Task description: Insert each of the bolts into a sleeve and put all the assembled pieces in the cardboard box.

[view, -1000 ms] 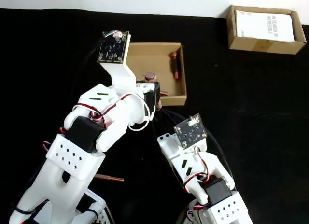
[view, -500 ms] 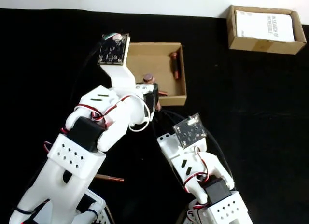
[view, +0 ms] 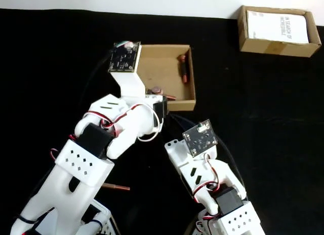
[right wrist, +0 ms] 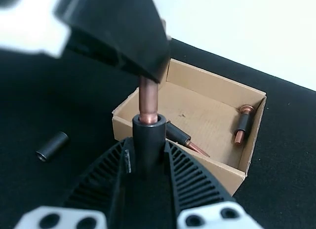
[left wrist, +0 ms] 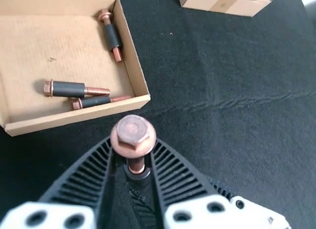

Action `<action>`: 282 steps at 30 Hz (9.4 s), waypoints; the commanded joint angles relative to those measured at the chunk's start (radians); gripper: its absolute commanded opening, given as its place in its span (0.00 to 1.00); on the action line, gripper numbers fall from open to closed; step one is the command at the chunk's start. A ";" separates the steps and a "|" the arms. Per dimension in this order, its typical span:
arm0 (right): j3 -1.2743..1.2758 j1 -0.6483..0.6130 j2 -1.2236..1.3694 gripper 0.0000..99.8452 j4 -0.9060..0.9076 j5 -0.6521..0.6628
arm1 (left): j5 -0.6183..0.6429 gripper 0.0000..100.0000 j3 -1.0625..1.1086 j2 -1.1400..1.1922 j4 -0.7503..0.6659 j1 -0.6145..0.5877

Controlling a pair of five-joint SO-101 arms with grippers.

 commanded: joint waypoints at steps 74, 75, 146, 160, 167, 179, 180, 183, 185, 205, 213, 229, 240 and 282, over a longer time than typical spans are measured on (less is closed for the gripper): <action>-2.718 0.097 2.509 0.15 1.055 0.391 | -0.250 0.03 0.559 -1.087 0.302 -0.819; -2.770 0.094 2.509 0.14 1.093 0.373 | -0.250 0.03 0.565 -1.087 0.302 -0.819; -2.120 -0.426 2.196 0.11 0.829 -0.652 | -0.341 0.21 0.173 -0.486 0.601 -1.118; -2.189 -0.409 2.296 0.11 0.866 -0.647 | -0.341 0.21 0.222 -0.486 0.560 -1.118; -2.198 -0.398 2.370 0.11 0.863 -0.635 | -0.341 0.21 0.271 -0.492 0.529 -1.119; -2.198 -0.394 2.422 0.11 0.809 -0.600 | -0.341 0.21 0.277 -0.486 0.509 -1.119; -2.196 -0.394 2.424 0.11 0.808 -0.600 | -0.341 0.21 0.286 -0.486 0.509 -1.119; -2.192 -0.394 2.424 0.02 0.809 -0.600 | -0.341 0.21 0.315 -0.486 0.509 -1.119; -2.189 -0.392 2.420 0.01 0.831 -0.591 | -0.341 0.21 0.323 -0.486 0.517 -1.119; -2.655 -0.102 1.914 0.01 1.296 -0.451 | -0.193 0.12 -0.139 0.183 0.856 -0.869; -2.276 0.041 1.727 0.01 1.293 -0.453 | -0.190 0.10 -0.058 0.251 0.858 -0.667; -1.914 0.282 1.673 0.01 1.050 -0.451 | -0.305 0.01 0.102 0.268 0.852 -0.506; -1.802 0.288 1.675 0.01 1.012 -0.453 | -0.305 0.01 0.016 0.802 0.855 -0.486; -1.813 0.320 1.673 0.01 1.041 -0.453 | -0.321 0.01 0.423 0.320 0.436 -0.237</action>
